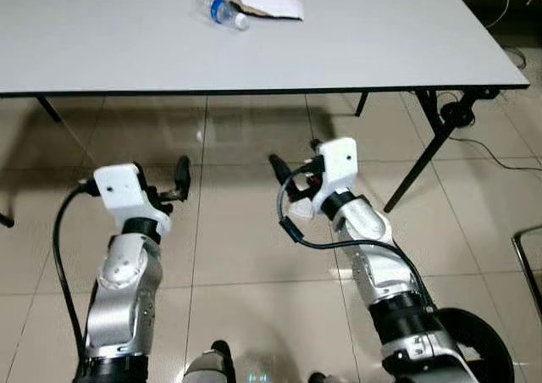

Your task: Picking trash to rubbish bin

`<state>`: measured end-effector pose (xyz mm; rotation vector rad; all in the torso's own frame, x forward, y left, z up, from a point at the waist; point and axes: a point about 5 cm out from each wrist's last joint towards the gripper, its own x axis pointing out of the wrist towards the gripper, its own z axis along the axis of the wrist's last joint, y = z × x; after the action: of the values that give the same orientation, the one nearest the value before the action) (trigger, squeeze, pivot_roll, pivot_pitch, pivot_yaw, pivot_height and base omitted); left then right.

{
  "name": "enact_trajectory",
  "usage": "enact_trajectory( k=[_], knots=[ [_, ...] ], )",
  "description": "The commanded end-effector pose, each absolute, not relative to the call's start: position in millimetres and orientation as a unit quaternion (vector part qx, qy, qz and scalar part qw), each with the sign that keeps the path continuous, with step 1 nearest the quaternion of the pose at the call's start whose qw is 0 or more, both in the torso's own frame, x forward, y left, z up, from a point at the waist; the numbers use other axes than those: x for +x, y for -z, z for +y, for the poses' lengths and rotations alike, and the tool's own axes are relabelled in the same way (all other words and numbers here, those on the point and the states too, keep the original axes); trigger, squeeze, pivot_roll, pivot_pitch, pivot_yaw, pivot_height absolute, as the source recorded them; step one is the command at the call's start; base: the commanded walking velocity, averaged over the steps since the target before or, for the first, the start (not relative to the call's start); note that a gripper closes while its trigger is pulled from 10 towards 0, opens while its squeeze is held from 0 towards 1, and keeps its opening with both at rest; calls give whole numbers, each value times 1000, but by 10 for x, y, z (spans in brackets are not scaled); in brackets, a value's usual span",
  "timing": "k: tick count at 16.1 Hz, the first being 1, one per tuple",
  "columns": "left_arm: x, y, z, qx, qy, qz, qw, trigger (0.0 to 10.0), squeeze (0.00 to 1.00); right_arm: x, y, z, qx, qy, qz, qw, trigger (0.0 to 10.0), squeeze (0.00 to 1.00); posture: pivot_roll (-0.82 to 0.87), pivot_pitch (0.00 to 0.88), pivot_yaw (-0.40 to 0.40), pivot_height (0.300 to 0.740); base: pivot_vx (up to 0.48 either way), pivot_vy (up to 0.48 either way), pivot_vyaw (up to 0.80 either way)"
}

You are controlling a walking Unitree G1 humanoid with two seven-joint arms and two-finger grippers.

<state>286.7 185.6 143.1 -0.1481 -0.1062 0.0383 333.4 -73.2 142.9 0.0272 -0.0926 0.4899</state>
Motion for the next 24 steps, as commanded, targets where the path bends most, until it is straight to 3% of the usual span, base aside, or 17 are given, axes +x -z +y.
enact_trajectory(
  k=[1, 21, 24],
  knots=[
    [2860, -1477, 1821, -72, -14, -53, 996, 10000, 0, 3306, -1426, -735, 13, -243, -38, 969, 10000, 0, -31, 189, -6, 740, 450, 0, 0],
    [2886, -1629, 1828, -80, -8, -36, 996, 10000, 0, 3215, -1435, -582, 29, -234, -28, 971, 10000, 0, -17, 167, 13, 740, 449, 0, 0],
    [2889, -1630, 1820, -80, -8, -35, 996, 10000, 0, 3221, -1431, -562, 27, -237, -29, 971, 10000, 0, -13, 168, 13, 740, 431, 0, 610]
  ],
)
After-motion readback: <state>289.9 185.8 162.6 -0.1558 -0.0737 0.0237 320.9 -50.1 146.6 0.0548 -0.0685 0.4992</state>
